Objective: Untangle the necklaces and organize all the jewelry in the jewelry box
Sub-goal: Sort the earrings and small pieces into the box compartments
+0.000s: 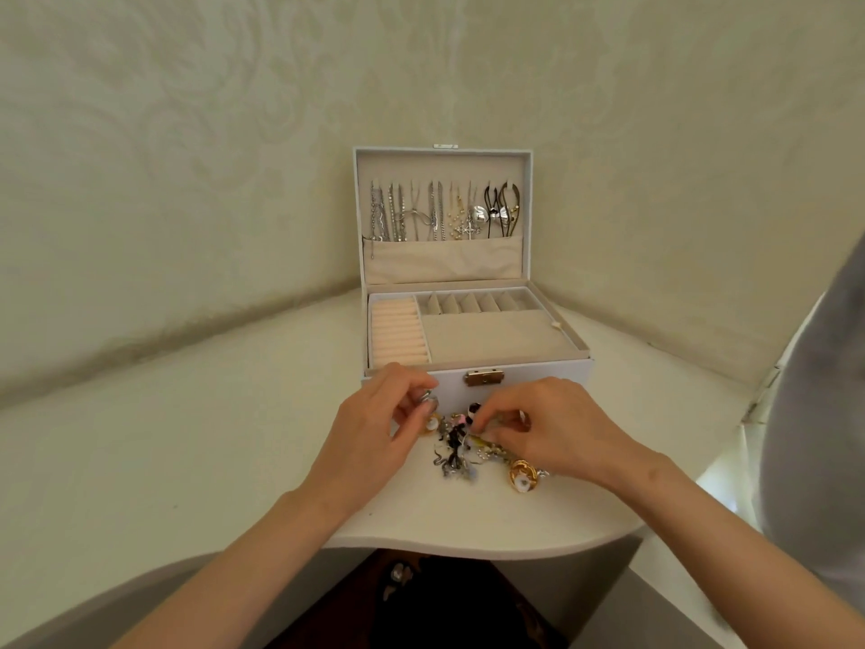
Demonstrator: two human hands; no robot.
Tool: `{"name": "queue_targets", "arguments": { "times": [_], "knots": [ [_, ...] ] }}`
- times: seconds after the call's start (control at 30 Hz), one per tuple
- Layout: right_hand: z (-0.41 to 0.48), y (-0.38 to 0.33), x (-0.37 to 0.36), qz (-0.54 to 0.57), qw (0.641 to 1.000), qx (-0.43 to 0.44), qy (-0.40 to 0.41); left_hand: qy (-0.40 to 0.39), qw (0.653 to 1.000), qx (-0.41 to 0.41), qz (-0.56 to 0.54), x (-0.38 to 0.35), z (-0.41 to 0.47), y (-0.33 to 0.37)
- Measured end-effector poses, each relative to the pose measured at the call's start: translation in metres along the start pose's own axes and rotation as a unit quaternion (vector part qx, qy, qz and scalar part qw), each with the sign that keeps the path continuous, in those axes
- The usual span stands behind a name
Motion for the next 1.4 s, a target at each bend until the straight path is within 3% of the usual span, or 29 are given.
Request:
{"name": "queue_targets", "arguments": {
  "times": [0.23, 0.4, 0.53, 0.67, 0.8, 0.97, 1.1, 1.3, 1.4],
  "knots": [
    [-0.001, 0.015, 0.014, 0.017, 1.000, -0.024, 0.007, -0.053, 0.997, -0.055, 0.029, -0.004, -0.003, 0.003],
    [-0.003, 0.018, 0.015, 0.046, 0.998, -0.034, 0.010, -0.026, 0.998, -0.043, 0.034, 0.000, 0.000, 0.002],
    [0.002, 0.016, 0.020, 0.099, 0.992, -0.035, 0.063, 0.015, 0.998, 0.055, -0.004, 0.009, 0.027, 0.000],
    [0.014, 0.009, 0.029, 0.203, 0.968, -0.036, 0.141, 0.051, 0.987, 0.140, 0.060, 0.014, 0.075, -0.023],
    [0.056, 0.000, 0.038, 0.216, 0.958, -0.049, 0.182, 0.044, 0.978, 0.185, 0.084, 0.005, 0.113, -0.057],
    [0.099, -0.008, 0.023, 0.187, 0.970, -0.051, 0.147, -0.033, 0.973, 0.112, 0.198, -0.022, 0.136, -0.081],
    [0.104, -0.001, 0.007, 0.190, 0.972, -0.055, 0.128, -0.125, 0.939, 0.032, 0.318, -0.033, 0.142, -0.089],
    [0.103, 0.006, 0.006, 0.246, 0.959, -0.070, 0.123, -0.164, 0.930, 0.016, 0.330, -0.030, 0.145, -0.093],
    [0.103, 0.007, 0.006, 0.262, 0.954, -0.077, 0.125, -0.182, 0.916, -0.040, 0.355, -0.031, 0.147, -0.088]
  ]
}}
Point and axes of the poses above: each hand's wrist, its own z-axis towards the middle knuckle, its own x-axis out of the back of the hand, y = z × x, the point moved 5 cm from there along z, towards the middle knuckle, and after that the axes turned 12 degrees about y, right-handed, at the moved point
